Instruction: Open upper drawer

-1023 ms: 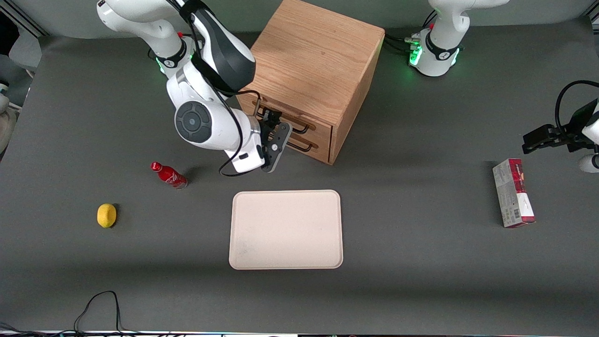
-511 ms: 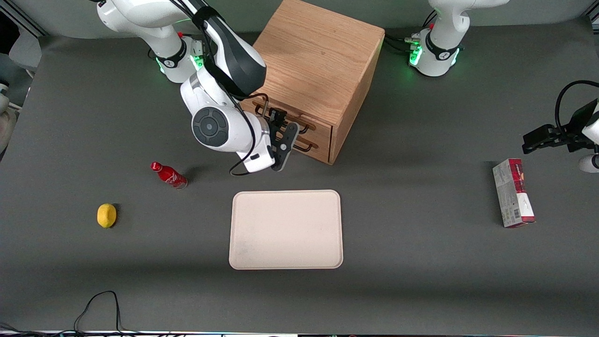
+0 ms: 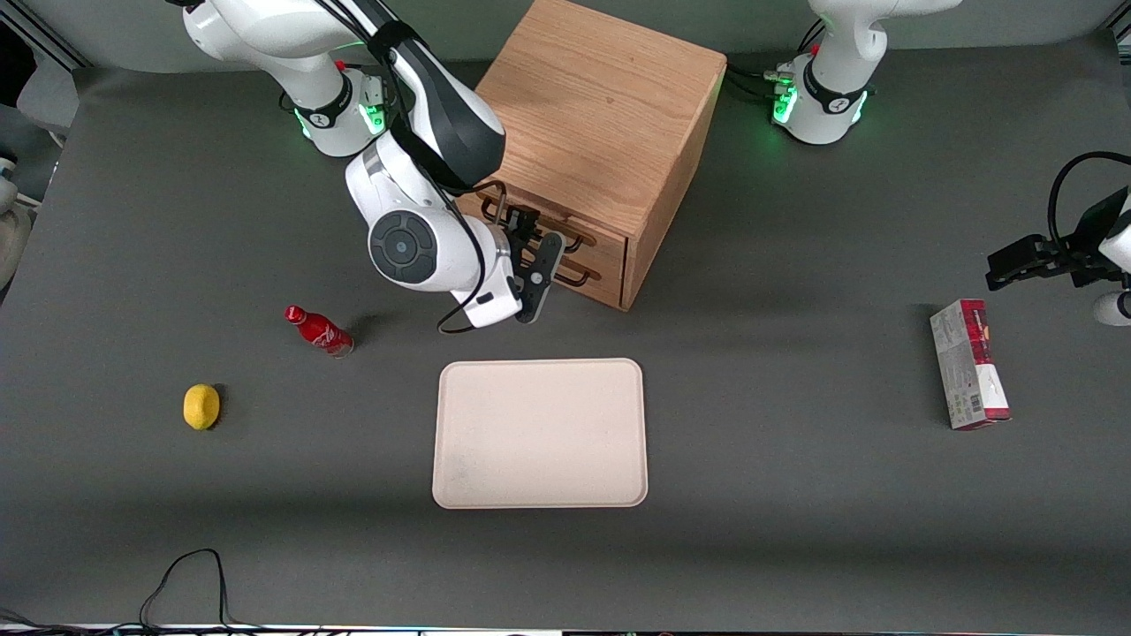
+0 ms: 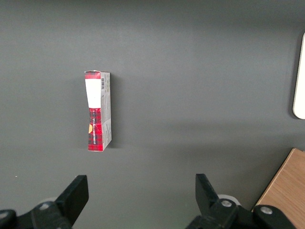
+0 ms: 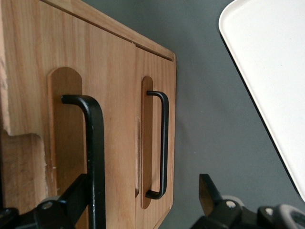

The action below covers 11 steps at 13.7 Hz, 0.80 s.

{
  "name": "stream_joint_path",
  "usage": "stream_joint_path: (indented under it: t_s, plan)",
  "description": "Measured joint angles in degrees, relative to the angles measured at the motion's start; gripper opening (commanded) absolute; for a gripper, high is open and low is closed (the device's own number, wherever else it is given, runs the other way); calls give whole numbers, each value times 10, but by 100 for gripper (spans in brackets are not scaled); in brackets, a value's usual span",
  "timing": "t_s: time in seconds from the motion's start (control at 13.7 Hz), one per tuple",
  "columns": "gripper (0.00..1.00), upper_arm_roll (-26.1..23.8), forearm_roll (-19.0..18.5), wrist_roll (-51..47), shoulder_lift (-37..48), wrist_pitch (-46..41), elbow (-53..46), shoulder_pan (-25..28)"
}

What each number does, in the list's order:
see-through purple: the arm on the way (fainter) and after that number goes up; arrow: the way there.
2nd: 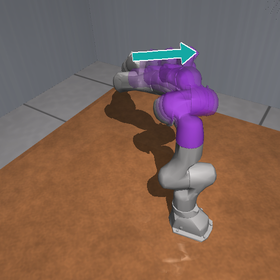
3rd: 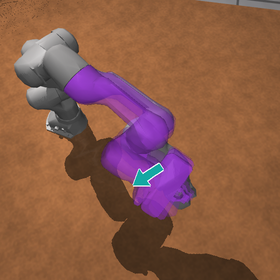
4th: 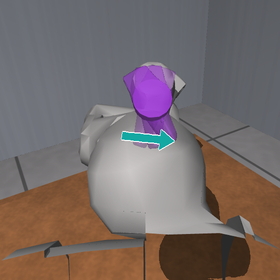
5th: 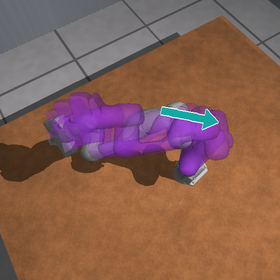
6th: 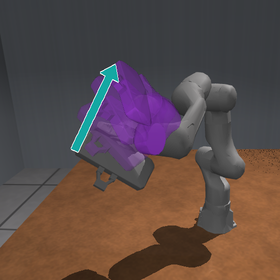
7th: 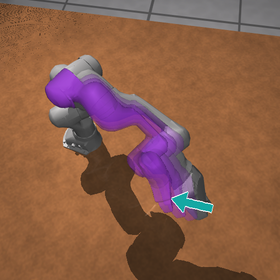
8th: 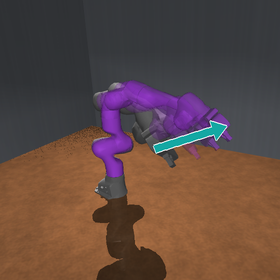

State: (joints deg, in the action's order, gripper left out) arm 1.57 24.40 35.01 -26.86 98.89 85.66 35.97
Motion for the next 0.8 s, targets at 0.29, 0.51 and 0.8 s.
stream_joint_path:
  t_s: [0.29,0.51,0.8]
  plan:
    - [100,0,3,0,-6,-2,1,0]
    - [100,3,2,3,-15,0,5,0]
    - [100,6,2,7,-19,1,4,-2]
